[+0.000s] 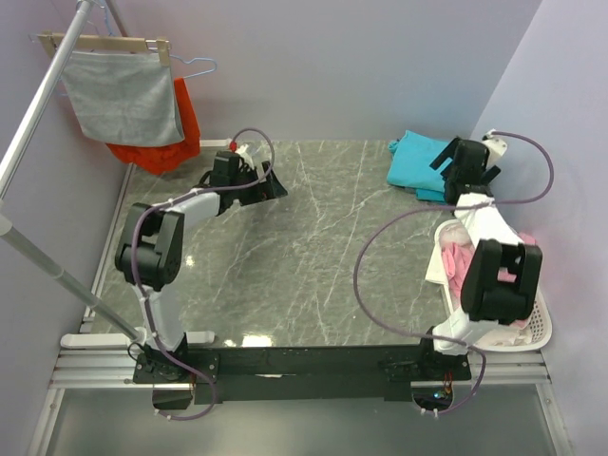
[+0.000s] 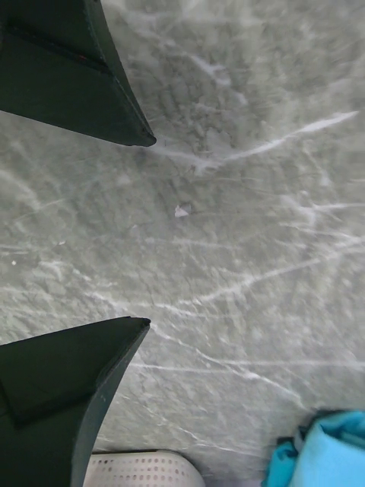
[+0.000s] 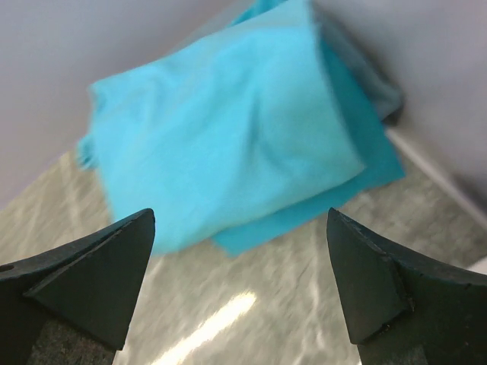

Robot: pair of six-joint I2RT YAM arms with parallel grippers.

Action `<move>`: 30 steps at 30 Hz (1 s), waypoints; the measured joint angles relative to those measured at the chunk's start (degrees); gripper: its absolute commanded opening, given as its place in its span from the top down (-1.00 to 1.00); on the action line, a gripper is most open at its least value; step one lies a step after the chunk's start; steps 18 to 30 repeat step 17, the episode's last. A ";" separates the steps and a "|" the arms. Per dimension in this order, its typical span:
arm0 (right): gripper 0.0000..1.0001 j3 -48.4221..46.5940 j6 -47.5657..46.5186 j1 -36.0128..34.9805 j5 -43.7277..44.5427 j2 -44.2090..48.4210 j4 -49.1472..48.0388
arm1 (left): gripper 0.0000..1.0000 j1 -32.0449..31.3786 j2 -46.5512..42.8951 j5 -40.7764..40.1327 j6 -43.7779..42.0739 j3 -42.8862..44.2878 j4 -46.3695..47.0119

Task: Fold and stack the t-shirts
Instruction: Neatly place the folded tshirt to the corner

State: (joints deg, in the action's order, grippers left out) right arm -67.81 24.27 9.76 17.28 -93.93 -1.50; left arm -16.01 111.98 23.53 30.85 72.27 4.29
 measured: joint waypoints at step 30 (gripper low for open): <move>-0.99 19.89 -3.48 -21.24 -0.39 24.61 2.58 | -1.00 -2.95 -25.57 -19.47 -3.45 -10.03 -4.48</move>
